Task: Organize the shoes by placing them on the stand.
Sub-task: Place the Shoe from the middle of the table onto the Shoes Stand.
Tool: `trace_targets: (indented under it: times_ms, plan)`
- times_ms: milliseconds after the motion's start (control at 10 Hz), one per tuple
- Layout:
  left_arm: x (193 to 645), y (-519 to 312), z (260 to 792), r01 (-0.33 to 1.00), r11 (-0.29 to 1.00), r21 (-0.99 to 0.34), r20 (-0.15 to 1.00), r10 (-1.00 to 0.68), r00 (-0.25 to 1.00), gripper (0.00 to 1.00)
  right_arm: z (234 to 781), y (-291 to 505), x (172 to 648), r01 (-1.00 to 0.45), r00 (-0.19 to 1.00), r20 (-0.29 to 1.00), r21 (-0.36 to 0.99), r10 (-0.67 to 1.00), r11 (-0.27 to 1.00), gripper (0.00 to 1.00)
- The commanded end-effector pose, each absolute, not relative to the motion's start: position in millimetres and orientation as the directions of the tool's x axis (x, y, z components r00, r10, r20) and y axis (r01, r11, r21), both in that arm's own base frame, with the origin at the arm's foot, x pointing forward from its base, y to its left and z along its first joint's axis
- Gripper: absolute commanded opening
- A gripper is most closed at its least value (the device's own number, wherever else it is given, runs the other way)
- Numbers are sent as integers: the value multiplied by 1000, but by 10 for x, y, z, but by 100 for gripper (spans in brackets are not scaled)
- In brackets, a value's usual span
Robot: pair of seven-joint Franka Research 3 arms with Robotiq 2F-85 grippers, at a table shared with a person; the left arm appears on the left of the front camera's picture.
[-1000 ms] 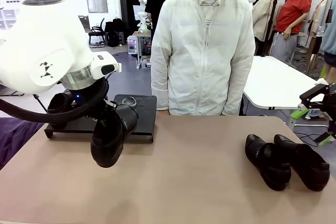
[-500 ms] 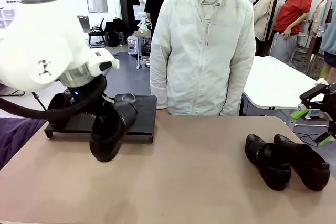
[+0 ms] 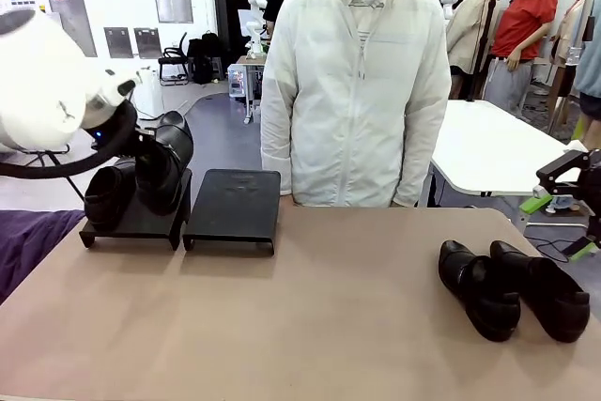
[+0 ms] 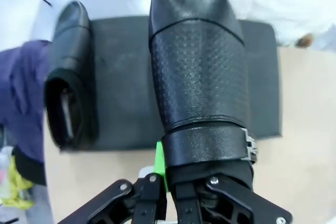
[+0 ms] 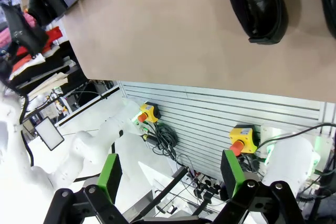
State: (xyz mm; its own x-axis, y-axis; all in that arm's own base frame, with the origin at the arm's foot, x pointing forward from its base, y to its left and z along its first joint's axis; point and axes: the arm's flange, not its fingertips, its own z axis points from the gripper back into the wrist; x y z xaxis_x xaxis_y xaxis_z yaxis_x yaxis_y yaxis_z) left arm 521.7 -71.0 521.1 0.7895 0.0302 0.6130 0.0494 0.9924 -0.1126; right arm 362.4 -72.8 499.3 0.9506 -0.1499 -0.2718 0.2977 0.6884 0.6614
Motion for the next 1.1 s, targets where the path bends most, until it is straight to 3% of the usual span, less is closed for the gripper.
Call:
trace_targets:
  times_ms: [0,400,1000]
  plan:
    - [5613,-652,5005,93,996,1,661,-71,747,0,4998,-719,3642,277,958,-246,680,-144,680,100]
    - [6090,-483,4648,-6,1000,22,671,-10,742,0,4998,-719,3642,277,958,-246,680,-144,680,100]
    - [6245,-430,4488,-37,998,50,639,-4,769,0,4998,-719,3642,277,958,-246,680,-144,680,100]
